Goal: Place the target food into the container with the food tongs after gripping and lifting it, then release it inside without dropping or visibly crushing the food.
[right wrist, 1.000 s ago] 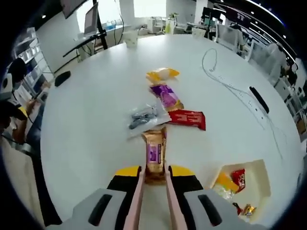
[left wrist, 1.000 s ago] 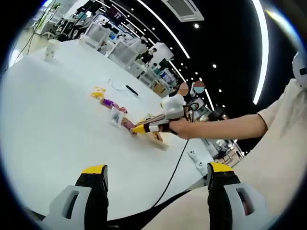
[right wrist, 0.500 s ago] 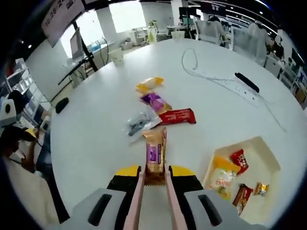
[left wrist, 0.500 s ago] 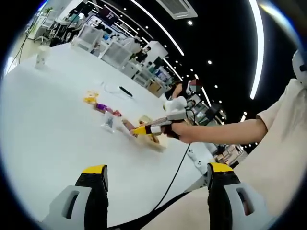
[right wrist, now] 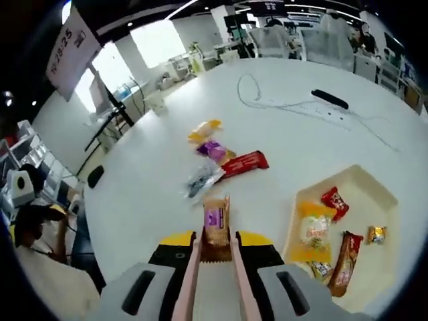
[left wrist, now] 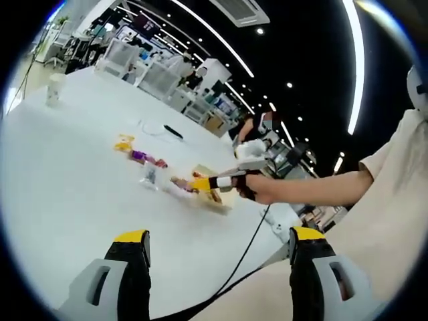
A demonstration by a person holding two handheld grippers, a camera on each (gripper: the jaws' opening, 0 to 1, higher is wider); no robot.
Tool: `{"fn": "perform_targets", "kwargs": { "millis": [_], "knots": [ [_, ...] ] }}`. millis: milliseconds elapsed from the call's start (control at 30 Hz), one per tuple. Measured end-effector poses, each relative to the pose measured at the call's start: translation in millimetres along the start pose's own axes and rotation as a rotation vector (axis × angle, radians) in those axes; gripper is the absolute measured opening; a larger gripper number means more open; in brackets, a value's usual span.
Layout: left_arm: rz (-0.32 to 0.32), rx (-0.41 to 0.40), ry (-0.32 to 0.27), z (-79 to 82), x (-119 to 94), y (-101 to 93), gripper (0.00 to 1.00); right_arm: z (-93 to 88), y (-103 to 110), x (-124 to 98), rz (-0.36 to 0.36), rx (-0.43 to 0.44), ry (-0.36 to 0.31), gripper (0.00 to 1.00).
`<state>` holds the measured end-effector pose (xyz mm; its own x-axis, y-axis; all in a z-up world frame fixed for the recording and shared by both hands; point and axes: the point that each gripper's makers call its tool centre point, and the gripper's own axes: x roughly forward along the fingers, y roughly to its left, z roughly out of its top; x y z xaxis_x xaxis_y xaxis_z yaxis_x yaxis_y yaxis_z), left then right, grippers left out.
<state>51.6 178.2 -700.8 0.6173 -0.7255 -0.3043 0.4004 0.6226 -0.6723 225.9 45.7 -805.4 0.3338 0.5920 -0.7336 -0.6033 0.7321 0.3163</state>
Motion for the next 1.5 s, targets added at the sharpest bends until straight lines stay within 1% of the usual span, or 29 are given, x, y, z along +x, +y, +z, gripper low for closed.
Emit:
{"fn": "perform_targets", "kwargs": {
  "millis": [100, 233, 267, 300, 333, 433, 533, 667, 767, 867, 933, 1100, 1200, 1333, 1500],
  "knots": [
    [-0.003, 0.005, -0.006, 3.1, 0.8, 0.3, 0.86, -4.7, 3.9, 0.0, 0.005, -0.010, 0.015, 0.22],
    [-0.004, 0.008, -0.015, 7.3, 1.6, 1.1, 0.86, -4.8, 7.5, 0.0, 0.019, -0.004, 0.014, 0.22],
    [-0.005, 0.019, -0.014, 9.4, 2.6, 0.0, 0.86, -2.1, 12.5, -1.4, 0.033, 0.009, -0.001, 0.22],
    [-0.006, 0.019, -0.014, 9.7, 2.7, -0.1, 0.86, -1.5, 13.0, -1.9, 0.034, 0.011, -0.004, 0.22],
    [-0.009, 0.023, -0.011, 9.8, 2.9, -0.9, 0.86, 2.0, 17.0, -3.4, 0.055, 0.057, -0.027, 0.22],
    [-0.014, 0.030, 0.000, 8.4, 4.4, -2.1, 0.85, 5.6, 15.5, -6.2, 0.058, 0.102, -0.055, 0.21],
    [-0.019, 0.035, 0.009, 6.9, 6.5, -3.3, 0.86, 8.2, 17.9, -11.8, 0.053, 0.117, -0.069, 0.21],
    [-0.023, 0.040, 0.015, 6.0, 7.6, -5.4, 0.86, 16.0, 18.7, -21.1, 0.045, 0.151, -0.109, 0.21],
    [-0.029, 0.034, 0.014, 5.4, 8.2, -6.3, 0.86, 16.9, 19.2, -23.0, 0.040, 0.154, -0.115, 0.20],
    [-0.040, 0.037, 0.032, 3.5, 11.3, -7.7, 0.85, 21.4, 18.5, -29.1, 0.037, 0.183, -0.147, 0.20],
    [-0.043, 0.043, 0.036, 5.3, 12.2, -8.5, 0.85, 22.5, 18.7, -30.9, 0.039, 0.192, -0.156, 0.21],
    [-0.045, 0.055, 0.025, 17.5, 12.3, -6.2, 0.85, 30.1, 18.6, -36.7, 0.047, 0.228, -0.193, 0.21],
    [-0.046, 0.057, 0.024, 19.8, 12.0, -6.0, 0.85, 34.5, 18.4, -38.0, 0.057, 0.236, -0.210, 0.21],
    [-0.053, 0.063, 0.035, 20.5, 12.8, -5.9, 0.85, 48.5, 14.1, -42.8, 0.062, 0.248, -0.253, 0.21],
    [-0.061, 0.070, 0.037, 28.4, 12.9, -4.6, 0.85, 56.1, 10.0, -46.6, 0.054, 0.251, -0.282, 0.21]
  ]
}}
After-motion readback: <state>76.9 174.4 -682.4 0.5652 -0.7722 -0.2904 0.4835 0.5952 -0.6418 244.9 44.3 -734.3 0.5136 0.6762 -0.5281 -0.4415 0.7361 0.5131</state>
